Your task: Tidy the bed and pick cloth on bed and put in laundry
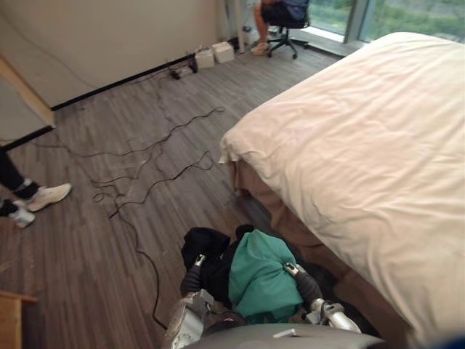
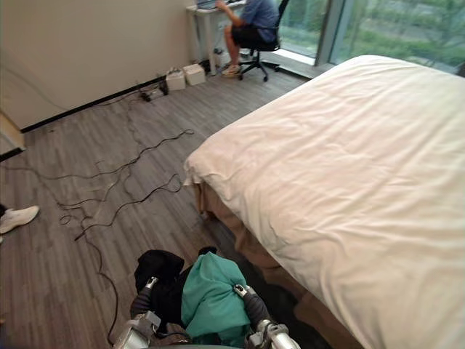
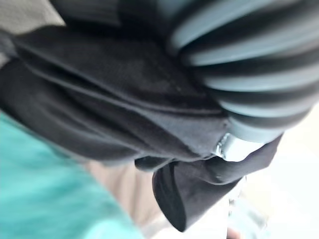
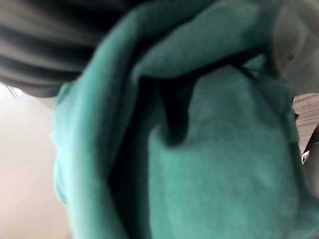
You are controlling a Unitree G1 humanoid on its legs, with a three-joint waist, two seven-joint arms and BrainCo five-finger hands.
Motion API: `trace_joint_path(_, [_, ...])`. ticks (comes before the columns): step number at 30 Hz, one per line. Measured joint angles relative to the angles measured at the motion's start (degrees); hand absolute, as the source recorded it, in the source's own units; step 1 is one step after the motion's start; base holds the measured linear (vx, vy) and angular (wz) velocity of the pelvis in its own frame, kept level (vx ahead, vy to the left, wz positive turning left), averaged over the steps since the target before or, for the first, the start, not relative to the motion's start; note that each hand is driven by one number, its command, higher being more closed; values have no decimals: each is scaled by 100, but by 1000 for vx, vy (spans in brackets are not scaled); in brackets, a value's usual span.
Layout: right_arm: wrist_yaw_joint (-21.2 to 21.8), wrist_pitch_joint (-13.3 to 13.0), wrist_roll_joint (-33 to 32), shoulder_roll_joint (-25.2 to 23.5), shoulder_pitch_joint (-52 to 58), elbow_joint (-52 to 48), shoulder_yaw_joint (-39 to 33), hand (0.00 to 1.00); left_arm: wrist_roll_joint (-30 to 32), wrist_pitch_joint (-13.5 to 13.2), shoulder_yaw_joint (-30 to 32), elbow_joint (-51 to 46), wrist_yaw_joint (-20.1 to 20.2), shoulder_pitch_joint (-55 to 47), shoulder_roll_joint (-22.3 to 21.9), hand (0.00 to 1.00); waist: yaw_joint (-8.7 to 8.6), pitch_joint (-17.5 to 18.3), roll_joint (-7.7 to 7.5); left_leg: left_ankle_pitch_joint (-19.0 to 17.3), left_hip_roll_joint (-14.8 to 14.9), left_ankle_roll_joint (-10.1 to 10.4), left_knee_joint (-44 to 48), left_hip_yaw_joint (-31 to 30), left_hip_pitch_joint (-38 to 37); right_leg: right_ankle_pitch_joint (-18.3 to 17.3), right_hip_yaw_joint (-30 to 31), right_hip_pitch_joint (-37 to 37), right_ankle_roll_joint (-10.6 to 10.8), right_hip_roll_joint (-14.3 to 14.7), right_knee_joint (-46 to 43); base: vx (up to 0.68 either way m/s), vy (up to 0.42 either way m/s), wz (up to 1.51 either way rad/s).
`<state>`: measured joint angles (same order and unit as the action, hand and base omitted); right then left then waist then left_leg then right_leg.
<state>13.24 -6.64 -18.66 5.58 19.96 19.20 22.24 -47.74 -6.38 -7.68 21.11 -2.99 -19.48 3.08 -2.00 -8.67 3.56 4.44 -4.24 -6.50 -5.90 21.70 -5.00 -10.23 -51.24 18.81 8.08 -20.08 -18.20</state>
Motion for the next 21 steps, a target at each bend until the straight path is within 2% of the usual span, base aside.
trace_joint_path(2, [-266,2,97,0,4,15,216,100,123,-65,-146,-45,-109,30,32,100,68,-45,23,58,-120,-107,29,-425,-26,122,-2,-11,-152,-267,-703,92,-3,96])
trace_joint_path(3, [-304,2,101,0,7,17,249,100,170,-65,-172,-56,-147,44,29,100,64,-81,-16,66,-146,-125,30,-552,-31,183,1,-22,-194,-331,-892,158,6,110])
trace_joint_path(4, [-368,2,100,-4,1,35,300,100,227,-66,-226,-83,-230,108,33,100,60,-129,40,70,-188,-186,31,-879,-91,314,104,-51,-367,-462,-1364,146,14,124])
trace_joint_path(6, [-428,0,98,-49,-4,159,310,100,224,-83,-375,-68,-302,208,55,100,7,-206,50,55,-183,-148,30,-1389,-93,-284,747,-320,-400,-291,-1695,107,7,142])
trace_joint_path(7, [-462,-8,99,-99,21,246,314,100,223,-140,-384,-27,-351,296,80,100,-42,-225,68,51,-183,-154,26,-1714,-55,-615,1232,-582,-416,-68,-1664,60,-7,120])
trace_joint_path(8, [-467,-18,103,-81,24,302,311,100,221,-177,-386,33,-354,338,77,100,-38,-237,69,56,-183,-159,24,-1859,-55,-719,1496,-707,-406,38,-1636,82,-16,140])
trace_joint_path(10, [-493,-193,132,-52,23,469,278,100,220,-187,-498,265,-333,488,126,100,-48,-271,103,138,-185,-137,16,-2475,-91,-853,2424,-984,-438,468,-1138,64,-44,140])
trace_joint_path(11, [-489,-228,131,-59,12,505,266,100,220,-188,-520,277,-328,509,170,100,-51,-273,108,133,-185,-140,-2,-2564,-88,-850,2660,-1044,-434,553,-979,50,-78,142])
trace_joint_path(13, [-429,-409,86,-48,-7,691,158,100,221,-210,-524,286,-155,487,264,100,30,-247,-145,68,-192,-150,-1,-2183,-71,-607,3252,-1050,-311,668,-76,76,-109,114])
trace_joint_path(15, [-380,-448,81,-47,-41,794,79,100,221,-295,-502,298,-71,413,340,100,191,-247,-348,64,-319,-138,-2,-2001,-72,-222,3246,-1082,-332,545,344,83,-152,41])
trace_joint_path(16, [-327,-451,75,19,-101,901,22,100,222,-301,-497,396,-31,351,327,100,203,-235,-394,48,-361,-107,-3,-1990,-102,-113,3231,-1035,-126,467,398,95,-182,15])
trace_joint_path(19, [-291,-462,72,175,-226,926,-134,100,249,-302,-553,443,78,247,250,100,145,-214,-324,12,-266,23,-4,-1873,-77,-75,3067,-918,-107,555,635,81,-132,14])
trace_joint_path(21, [-290,-461,-43,171,-207,945,-160,100,385,-301,-581,443,203,270,209,100,119,-180,-333,9,-256,106,-6,-1910,-135,-65,2979,-746,-98,582,744,110,-112,20])
